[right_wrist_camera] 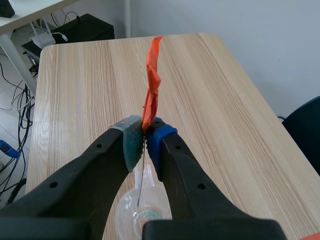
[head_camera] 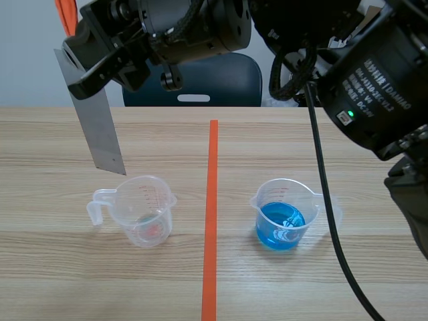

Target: Do the redox reaction experiment. move the plate over the left beaker

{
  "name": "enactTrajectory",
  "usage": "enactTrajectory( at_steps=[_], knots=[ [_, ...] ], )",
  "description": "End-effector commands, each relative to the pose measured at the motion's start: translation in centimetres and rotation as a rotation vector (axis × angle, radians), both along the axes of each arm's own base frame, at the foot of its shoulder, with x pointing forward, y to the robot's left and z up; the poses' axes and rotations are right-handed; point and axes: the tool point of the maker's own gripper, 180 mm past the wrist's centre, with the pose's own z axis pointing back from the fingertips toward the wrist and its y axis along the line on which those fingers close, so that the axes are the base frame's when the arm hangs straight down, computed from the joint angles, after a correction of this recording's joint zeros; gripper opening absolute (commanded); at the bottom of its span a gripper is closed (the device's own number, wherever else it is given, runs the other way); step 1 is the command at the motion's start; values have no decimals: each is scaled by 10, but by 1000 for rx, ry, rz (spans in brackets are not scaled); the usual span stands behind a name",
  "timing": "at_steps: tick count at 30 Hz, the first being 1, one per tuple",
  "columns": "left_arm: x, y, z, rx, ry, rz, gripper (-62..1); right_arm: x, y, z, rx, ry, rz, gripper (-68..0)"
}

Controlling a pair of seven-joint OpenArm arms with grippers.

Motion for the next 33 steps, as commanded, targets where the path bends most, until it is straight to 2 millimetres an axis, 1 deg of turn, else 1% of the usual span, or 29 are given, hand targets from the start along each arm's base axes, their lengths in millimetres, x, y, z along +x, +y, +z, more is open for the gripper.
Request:
enactTrajectory(
  at_steps=[1,17,33],
  knots=[
    [1,-2,7,-19,-28,2,14,3,0,12,22,-28,-3,-669],
    [0,-1,14,-28,-68,3,14,3,0,13,26,-29,-2,-669],
    [1,0,14,-9,-76,9,14,3,0,13,26,-29,-2,-669]
  ],
)
